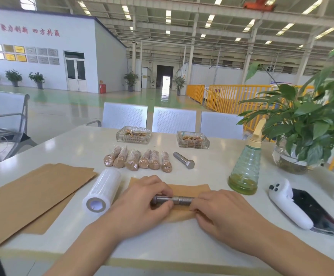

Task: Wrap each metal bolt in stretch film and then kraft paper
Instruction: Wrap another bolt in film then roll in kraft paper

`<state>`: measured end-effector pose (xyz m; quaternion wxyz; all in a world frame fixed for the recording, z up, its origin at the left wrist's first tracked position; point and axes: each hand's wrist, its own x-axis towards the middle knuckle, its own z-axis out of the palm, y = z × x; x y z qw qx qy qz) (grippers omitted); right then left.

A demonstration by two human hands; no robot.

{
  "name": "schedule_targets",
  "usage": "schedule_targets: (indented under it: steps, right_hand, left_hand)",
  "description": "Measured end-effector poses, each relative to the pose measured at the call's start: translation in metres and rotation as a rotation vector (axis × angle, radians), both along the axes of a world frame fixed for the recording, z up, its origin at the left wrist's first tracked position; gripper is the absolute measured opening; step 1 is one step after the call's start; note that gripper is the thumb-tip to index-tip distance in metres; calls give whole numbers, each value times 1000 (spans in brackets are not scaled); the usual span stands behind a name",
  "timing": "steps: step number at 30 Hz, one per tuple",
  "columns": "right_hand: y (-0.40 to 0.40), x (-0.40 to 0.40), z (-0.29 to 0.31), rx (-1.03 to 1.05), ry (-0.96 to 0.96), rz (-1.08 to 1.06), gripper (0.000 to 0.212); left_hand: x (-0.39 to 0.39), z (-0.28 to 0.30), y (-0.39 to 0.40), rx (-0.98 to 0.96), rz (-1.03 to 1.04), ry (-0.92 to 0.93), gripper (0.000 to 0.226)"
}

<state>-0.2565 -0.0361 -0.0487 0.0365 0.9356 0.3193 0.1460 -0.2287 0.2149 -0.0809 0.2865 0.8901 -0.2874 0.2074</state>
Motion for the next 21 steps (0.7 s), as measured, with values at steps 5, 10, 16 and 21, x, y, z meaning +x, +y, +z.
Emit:
schedule_targets:
  steps: [5, 10, 16, 21]
  right_hand:
    - [0, 12, 8, 195, -6, -20, 14]
    - [-5, 15, 7, 254, 74, -15, 18]
    - [-12, 16, 5, 381, 130, -84, 20]
    - [-4, 34, 4, 542, 132, -216, 17]
  left_hand:
    - [-4, 2, -2, 130, 11, 0, 42]
    - [-5, 3, 0, 103, 76, -72, 15]
    - [-2, 4, 3, -4, 68, -44, 15]
    - [1, 2, 3, -11, 145, -40, 16]
